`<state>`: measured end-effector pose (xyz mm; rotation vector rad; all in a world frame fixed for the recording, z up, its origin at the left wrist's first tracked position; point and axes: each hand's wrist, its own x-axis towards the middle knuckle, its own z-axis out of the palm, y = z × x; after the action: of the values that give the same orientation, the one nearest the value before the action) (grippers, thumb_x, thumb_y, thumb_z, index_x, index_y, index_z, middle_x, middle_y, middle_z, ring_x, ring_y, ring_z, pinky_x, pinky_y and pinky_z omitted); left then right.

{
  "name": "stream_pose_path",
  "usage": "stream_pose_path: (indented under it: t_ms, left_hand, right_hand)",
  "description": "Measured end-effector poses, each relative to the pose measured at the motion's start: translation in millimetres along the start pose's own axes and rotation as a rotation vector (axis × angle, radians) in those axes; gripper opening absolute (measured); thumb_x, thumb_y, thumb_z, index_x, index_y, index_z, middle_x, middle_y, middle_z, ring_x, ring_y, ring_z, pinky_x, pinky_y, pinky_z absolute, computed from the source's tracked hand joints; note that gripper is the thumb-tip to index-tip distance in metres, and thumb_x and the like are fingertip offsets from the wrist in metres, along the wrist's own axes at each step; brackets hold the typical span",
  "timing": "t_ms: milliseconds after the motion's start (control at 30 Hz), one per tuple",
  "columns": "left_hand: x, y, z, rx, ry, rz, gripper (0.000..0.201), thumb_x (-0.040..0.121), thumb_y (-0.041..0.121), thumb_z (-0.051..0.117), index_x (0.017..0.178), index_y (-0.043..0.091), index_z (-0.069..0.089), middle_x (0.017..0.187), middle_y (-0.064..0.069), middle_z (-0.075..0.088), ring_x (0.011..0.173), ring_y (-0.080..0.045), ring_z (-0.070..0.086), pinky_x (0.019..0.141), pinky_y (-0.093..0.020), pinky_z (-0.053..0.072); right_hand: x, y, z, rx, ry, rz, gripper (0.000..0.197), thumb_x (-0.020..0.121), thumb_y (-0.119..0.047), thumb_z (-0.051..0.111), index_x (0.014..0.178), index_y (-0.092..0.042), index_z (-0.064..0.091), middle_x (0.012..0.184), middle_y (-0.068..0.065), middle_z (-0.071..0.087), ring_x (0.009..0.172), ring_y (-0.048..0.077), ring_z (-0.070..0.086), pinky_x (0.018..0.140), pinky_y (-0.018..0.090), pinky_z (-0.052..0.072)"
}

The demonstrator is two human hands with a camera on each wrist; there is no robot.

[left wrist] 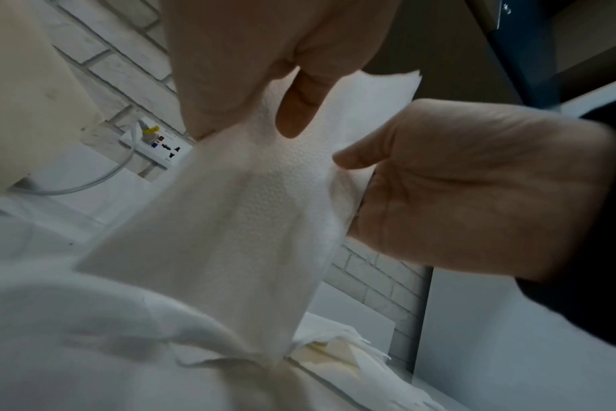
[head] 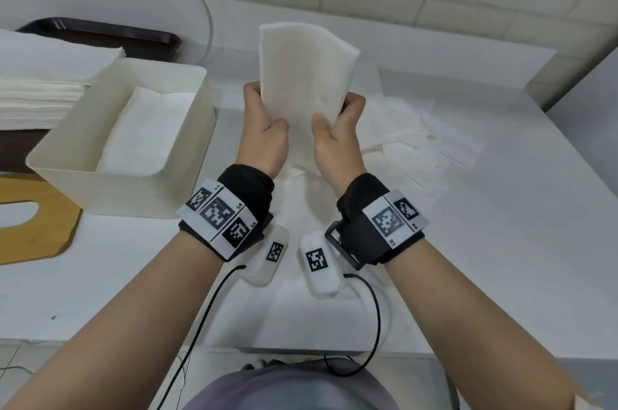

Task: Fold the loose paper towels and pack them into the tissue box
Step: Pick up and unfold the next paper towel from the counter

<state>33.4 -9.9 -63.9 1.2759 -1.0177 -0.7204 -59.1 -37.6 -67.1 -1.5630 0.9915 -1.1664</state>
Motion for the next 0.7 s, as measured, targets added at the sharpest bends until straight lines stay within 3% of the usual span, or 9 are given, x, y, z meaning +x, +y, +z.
stream_pose_path:
  t_ms: [100,200,300,400,467,533,600,700]
  left_hand:
    - [-1,-3,-1,0.018,0.013,-0.033,0.041,0.082,-0.019,0.034,0.108,0.012,0.025,0.095,0.008,0.041,0.085,0.001,0.045,0.063,0.001,0.04]
    - [1,-5,-4,0.002,0.076,-0.054,0.043,0.082,-0.019,0.035,0.11,0.013,0.025,0.092,0.01,0.04,0.08,0.003,0.043,0.061,0.001,0.038]
    - [4,-5,-8,0.045,0.053,-0.089,0.036,0.084,-0.015,0.037,0.108,0.012,0.034,0.088,0.011,0.045,0.078,0.004,0.045,0.058,0.002,0.037]
    - [5,-2,-10,0.015,0.039,-0.126,0.022,0.089,-0.005,0.042,0.104,0.011,0.038,0.085,0.01,0.047,0.076,0.004,0.047,0.054,0.001,0.038]
    - [6,4,-14,-0.039,0.048,-0.129,0.015,0.093,0.004,0.045,0.104,0.01,0.037,0.087,0.01,0.048,0.077,0.002,0.049,0.056,0.0,0.039]
    - [8,9,-19,-0.063,0.029,-0.131,0.015,0.093,0.006,0.045,0.106,0.011,0.038,0.09,0.01,0.05,0.08,0.0,0.051,0.06,-0.005,0.043]
    - [9,13,-23,0.003,-0.007,-0.134,0.02,0.091,0.003,0.045,0.108,0.013,0.038,0.092,0.011,0.052,0.082,-0.002,0.052,0.063,-0.012,0.043]
    - [8,18,-30,0.099,-0.069,-0.147,0.024,0.091,0.001,0.044,0.109,0.015,0.037,0.094,0.009,0.053,0.085,-0.006,0.054,0.066,-0.017,0.044]
  right_hand:
    - [1,6,2,0.002,-0.019,0.092,0.026,0.092,0.004,0.036,0.102,-0.015,0.021,0.101,-0.005,0.036,0.101,0.013,0.043,0.079,0.011,0.04]
    - [4,8,0,-0.003,-0.058,0.133,0.023,0.093,0.003,0.034,0.103,-0.015,0.022,0.109,0.001,0.039,0.103,0.014,0.044,0.085,0.02,0.038]
    - [4,3,-2,-0.009,-0.132,0.137,0.02,0.095,0.001,0.031,0.104,-0.014,0.022,0.101,-0.004,0.039,0.091,0.007,0.045,0.075,0.015,0.039]
    - [5,-2,-4,0.005,-0.147,0.117,0.02,0.096,0.0,0.029,0.105,-0.015,0.021,0.098,-0.008,0.038,0.084,-0.001,0.044,0.075,0.013,0.04]
    - [8,-6,-5,0.059,-0.14,0.116,0.021,0.097,-0.001,0.03,0.107,-0.017,0.02,0.099,-0.012,0.038,0.087,-0.002,0.045,0.083,0.017,0.042]
    - [11,-10,-7,0.103,-0.171,0.127,0.024,0.097,-0.002,0.031,0.109,-0.019,0.019,0.102,-0.014,0.039,0.093,0.0,0.046,0.094,0.028,0.042]
    - [15,-15,-8,0.096,-0.23,0.143,0.028,0.096,-0.002,0.033,0.114,-0.02,0.019,0.11,-0.01,0.042,0.099,0.005,0.048,0.1,0.034,0.041]
    - [27,-30,-17,-0.015,-0.259,0.094,0.051,0.093,-0.002,0.044,0.128,-0.022,0.014,0.122,0.005,0.044,0.097,0.01,0.054,0.094,0.031,0.046]
